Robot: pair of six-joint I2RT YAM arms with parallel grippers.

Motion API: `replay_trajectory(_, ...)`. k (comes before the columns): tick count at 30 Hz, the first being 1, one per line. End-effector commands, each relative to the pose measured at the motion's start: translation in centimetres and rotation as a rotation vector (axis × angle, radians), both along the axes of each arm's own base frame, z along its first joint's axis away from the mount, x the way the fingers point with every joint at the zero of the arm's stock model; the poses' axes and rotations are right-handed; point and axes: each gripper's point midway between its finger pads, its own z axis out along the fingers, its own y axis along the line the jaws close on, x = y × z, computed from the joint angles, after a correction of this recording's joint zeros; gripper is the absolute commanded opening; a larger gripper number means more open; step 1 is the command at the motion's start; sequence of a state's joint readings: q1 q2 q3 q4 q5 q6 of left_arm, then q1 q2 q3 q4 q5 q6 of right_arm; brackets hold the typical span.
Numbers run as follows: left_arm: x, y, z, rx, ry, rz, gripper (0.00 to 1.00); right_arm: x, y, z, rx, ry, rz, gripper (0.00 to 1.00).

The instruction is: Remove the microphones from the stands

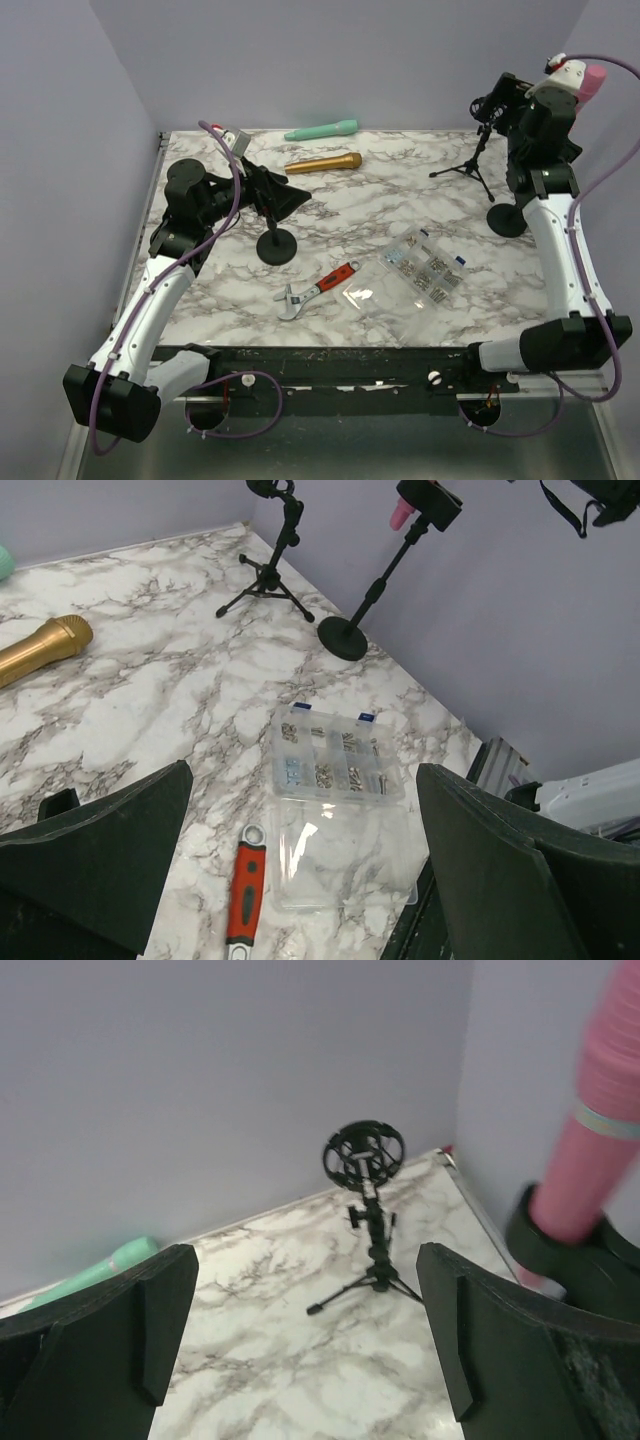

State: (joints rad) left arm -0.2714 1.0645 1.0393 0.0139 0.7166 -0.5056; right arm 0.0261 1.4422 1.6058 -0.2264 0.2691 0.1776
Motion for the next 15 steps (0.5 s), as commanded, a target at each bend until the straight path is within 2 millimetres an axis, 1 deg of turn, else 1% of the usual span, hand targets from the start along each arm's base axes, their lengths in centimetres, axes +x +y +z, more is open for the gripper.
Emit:
replay_trajectory(1, -1.5, -0.4, 2.4, -0.026, -0.062, -0.039, 0.98, -5.4, -4.0, 0.5, 0.002, -0.070, -0.230, 1.00)
replay_trajectory(2, -1.6, -0.5, 2.5, -0.028, -0.065, -0.043, 0.99, -6.5, -4.8, 0.6, -0.014, -0.086, -0.276, 1.00)
replay_trajectory(4, -1.8, -0.7, 2.5, -0.029, -0.066, -0.052, 0.99, -8.0, -6.2, -0.1, -0.034, -0.082, -0.362, 1.00)
replay_trajectory(6, -1.9, -0.9, 2.4, -0.028, -0.064, -0.058, 0.99, -8.8, -7.4, -1.3, -0.057, -0.057, -0.429, 1.00)
replay_trajectory(8, -2.0, -1.1, 2.3, -0.026, -0.062, -0.064, 0.99, -9.1, -8.3, -2.6, -0.082, -0.023, -0.474, 1.00)
replay_trajectory(10, -2.1, -1.3, 2.3, -0.025, -0.062, -0.071, 0.98, -9.2, -8.7, -3.9, -0.101, -0.006, -0.490, 1.00)
replay_trajectory(11, -2.2, -1.3, 2.3, -0.025, -0.063, -0.073, 0.99, -9.4, -9.4, -4.5, -0.105, -0.003, -0.509, 1.00)
replay_trajectory(13, -2.3, -1.5, 2.3, -0.024, -0.067, -0.081, 0.99, -9.4, -10.0, -5.4, -0.091, -0.030, -0.514, 1.00)
replay_trajectory(15, -2.2, -1.5, 2.2, -0.021, -0.064, -0.079, 0.98, -9.5, -10.8, -6.9, -0.072, -0.028, -0.532, 1.00)
